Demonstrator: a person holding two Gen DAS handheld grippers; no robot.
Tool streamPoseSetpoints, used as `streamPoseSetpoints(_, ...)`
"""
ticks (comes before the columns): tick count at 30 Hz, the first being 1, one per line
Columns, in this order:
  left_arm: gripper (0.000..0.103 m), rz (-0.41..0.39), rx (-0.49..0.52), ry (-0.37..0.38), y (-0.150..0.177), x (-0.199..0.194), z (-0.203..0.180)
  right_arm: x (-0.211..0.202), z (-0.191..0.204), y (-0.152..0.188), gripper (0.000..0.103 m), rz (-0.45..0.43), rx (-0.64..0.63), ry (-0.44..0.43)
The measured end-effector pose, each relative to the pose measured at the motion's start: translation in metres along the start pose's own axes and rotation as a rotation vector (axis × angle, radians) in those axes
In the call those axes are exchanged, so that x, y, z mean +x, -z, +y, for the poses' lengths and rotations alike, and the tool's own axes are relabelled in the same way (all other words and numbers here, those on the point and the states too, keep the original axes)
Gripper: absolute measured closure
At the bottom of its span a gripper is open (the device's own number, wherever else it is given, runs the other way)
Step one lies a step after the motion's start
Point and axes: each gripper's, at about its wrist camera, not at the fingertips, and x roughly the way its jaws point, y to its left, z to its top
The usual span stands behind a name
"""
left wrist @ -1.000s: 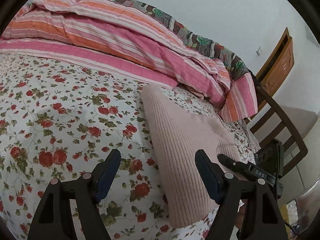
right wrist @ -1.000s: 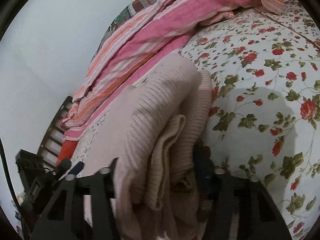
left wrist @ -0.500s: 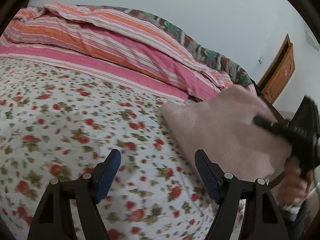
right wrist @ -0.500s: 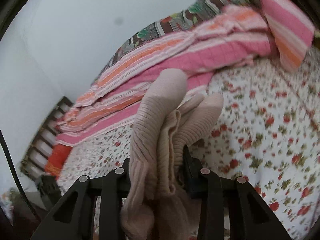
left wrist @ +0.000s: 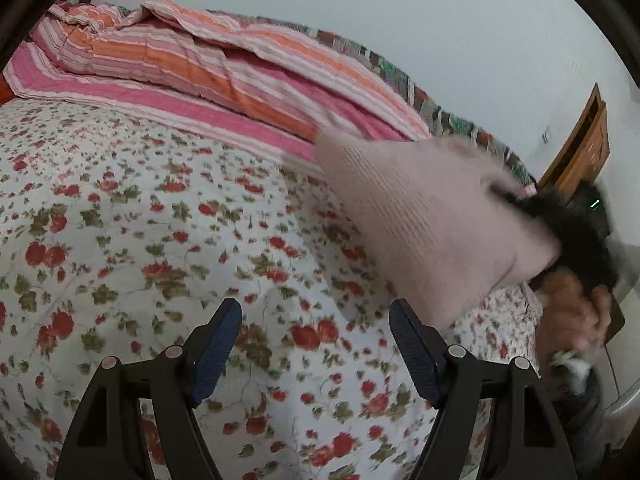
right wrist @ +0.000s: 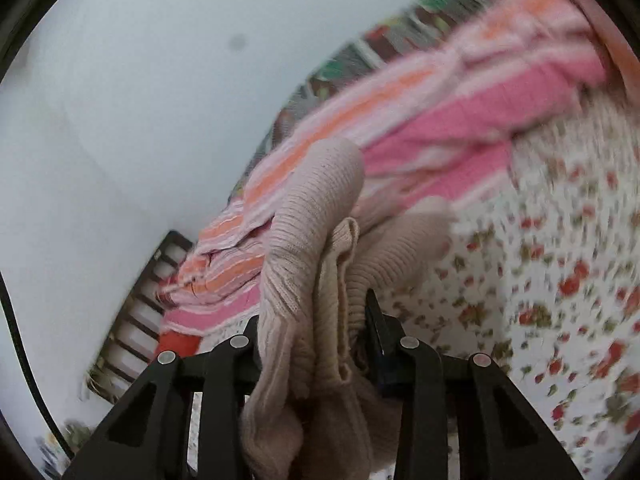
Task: Fold small clothes
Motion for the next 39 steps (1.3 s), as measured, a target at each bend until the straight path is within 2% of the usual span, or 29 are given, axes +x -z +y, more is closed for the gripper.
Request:
streamPoseSetpoints(2,0.029,0.023,0.022,0.005,0.006,0.006,-0.004,0.016,-0.036,0.010,0.065,0.046,0.011,0.095)
streamPoseSetpoints(3,0.029,0.039,0.040,0.007,0.010,0.013,-0.008,0.026,-0.058,0.015,0.065,0.077,0.007,0.183)
streamPoseSetpoints(4,0.029,0.057,0.058,0.006,0.013,0.018,-0.013,0.029,-0.069,0.017,0.063,0.088,-0.003,0.227)
streamPoseSetpoints(7,0.029,0.110,0.143,0.018,0.024,0.035,-0.037,0.013,-0.068,0.018,0.060,0.056,-0.132,0.255)
streamPoseSetpoints(10,0.029,0.110,0.249,0.022,0.032,0.045,-0.064,-0.006,-0.049,0.023,0.058,0.033,-0.275,0.284)
streamPoseSetpoints(12,0.029,0.099,0.289,-0.002,0.036,0.051,-0.077,-0.020,-0.037,0.030,0.058,0.021,-0.353,0.280)
streamPoseSetpoints(14,0.029,0.118,0.320,-0.062,0.037,0.060,-0.087,-0.030,-0.032,0.036,0.058,0.015,-0.389,0.257)
streamPoseSetpoints(15,0.041,0.125,0.338,-0.099,0.037,0.065,-0.091,-0.030,-0.029,0.037,0.058,0.020,-0.388,0.249)
streamPoseSetpoints(16,0.062,0.130,0.349,-0.113,0.037,0.070,-0.092,-0.030,-0.030,0.038,0.058,0.028,-0.381,0.242)
streamPoseSetpoints(17,0.073,0.135,0.349,-0.108,0.037,0.072,-0.093,-0.030,-0.032,0.038,0.058,0.037,-0.372,0.235)
streamPoseSetpoints(18,0.090,0.142,0.337,-0.068,0.036,0.072,-0.093,-0.027,-0.034,0.039,0.058,0.050,-0.361,0.234)
streamPoseSetpoints(19,0.090,0.126,0.324,-0.044,0.033,0.067,-0.091,-0.025,-0.035,0.039,0.060,0.060,-0.353,0.234)
streamPoseSetpoints(21,0.091,0.051,0.317,-0.073,0.026,0.053,-0.085,-0.022,-0.036,0.039,0.065,0.070,-0.340,0.215)
streamPoseSetpoints(22,0.091,0.038,0.294,-0.090,0.022,0.048,-0.078,-0.023,-0.037,0.039,0.065,0.074,-0.337,0.205)
streamPoseSetpoints(25,0.091,0.072,0.209,-0.102,0.016,0.049,-0.052,-0.028,-0.034,0.043,0.065,0.074,-0.340,0.169)
streamPoseSetpoints(27,0.088,0.112,0.162,-0.066,0.021,0.051,-0.042,-0.027,-0.029,0.045,0.065,0.064,-0.346,0.159)
streamPoseSetpoints(30,0.086,0.113,0.159,-0.025,0.028,0.040,-0.040,-0.019,-0.024,0.046,0.065,0.066,-0.348,0.163)
streamPoseSetpoints(32,0.076,0.075,0.184,-0.009,0.032,0.025,-0.039,-0.017,-0.020,0.046,0.065,0.059,-0.360,0.164)
streamPoseSetpoints(34,0.053,0.017,0.197,-0.013,0.028,0.012,-0.042,-0.016,-0.016,0.046,0.065,0.052,-0.382,0.165)
streamPoseSetpoints(36,0.052,-0.005,0.192,0.017,0.012,0.012,-0.047,-0.010,-0.015,0.043,0.065,0.057,-0.387,0.178)
streamPoseSetpoints(38,0.052,-0.022,0.205,-0.014,-0.011,0.027,-0.062,0.001,-0.017,0.040,0.065,0.071,-0.370,0.195)
streamPoseSetpoints(39,0.053,-0.023,0.208,-0.023,-0.018,0.035,-0.067,0.008,-0.018,0.039,0.070,0.086,-0.361,0.202)
